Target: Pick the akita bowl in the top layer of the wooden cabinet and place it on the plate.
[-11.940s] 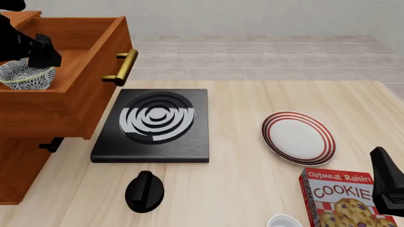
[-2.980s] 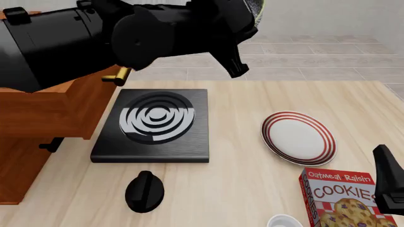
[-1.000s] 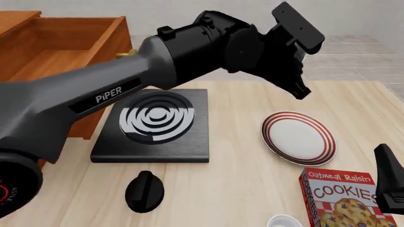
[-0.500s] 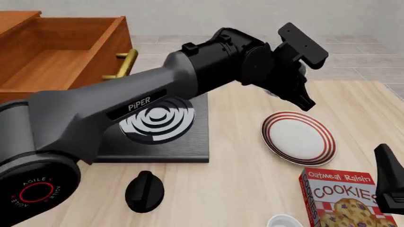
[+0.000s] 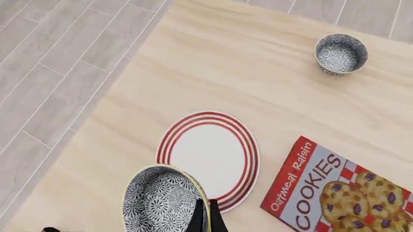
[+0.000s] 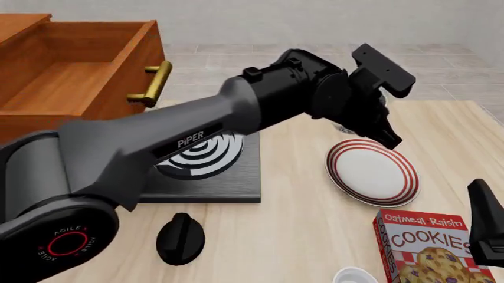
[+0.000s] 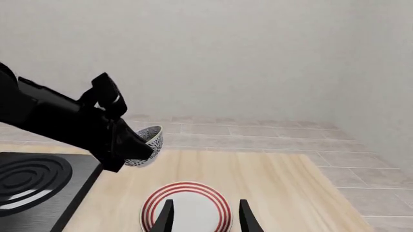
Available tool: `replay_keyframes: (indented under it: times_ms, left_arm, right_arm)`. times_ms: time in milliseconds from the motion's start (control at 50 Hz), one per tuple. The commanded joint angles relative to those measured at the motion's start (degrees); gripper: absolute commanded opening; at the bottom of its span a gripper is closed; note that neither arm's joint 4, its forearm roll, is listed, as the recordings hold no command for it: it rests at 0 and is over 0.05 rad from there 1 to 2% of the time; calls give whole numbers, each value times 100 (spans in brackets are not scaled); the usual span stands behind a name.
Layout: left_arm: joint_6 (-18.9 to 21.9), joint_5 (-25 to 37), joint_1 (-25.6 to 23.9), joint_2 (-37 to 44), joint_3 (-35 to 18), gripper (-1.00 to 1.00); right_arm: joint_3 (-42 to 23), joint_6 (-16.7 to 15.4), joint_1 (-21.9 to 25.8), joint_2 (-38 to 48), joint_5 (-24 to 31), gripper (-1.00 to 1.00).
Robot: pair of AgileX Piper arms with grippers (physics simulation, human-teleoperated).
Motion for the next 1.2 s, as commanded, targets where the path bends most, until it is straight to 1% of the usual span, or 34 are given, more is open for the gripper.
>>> replay_keyframes:
  times_ms: [20, 80, 140, 220, 660, 860, 1020, 1200]
  left_arm:
    - [-436, 243, -61, 168, -459, -100]
    - [-595, 322, -106, 242, -589, -100]
    - [-597, 317, -96, 284, -611, -100]
    - [-701, 354, -92, 501, -733, -100]
    - [-845, 354, 2, 1195, -1085, -100]
    - [-883, 368, -15, 1340, -1208, -100]
    - [-1009, 463, -48, 1475, -1440, -100]
    - [-1150, 477, -90, 1606, -1535, -100]
  right_arm:
    - [1, 5, -6, 0, -1, 100]
    - [-2, 4, -5, 0, 1, 100]
    - [-3, 6, -7, 0, 0, 100]
    - [-4, 4, -8, 0, -2, 100]
    - [20, 15, -2, 0, -10, 100]
    - [12, 44, -6, 0, -6, 100]
    - [19, 69, -15, 0, -12, 100]
    - [22, 74, -17, 0, -13, 100]
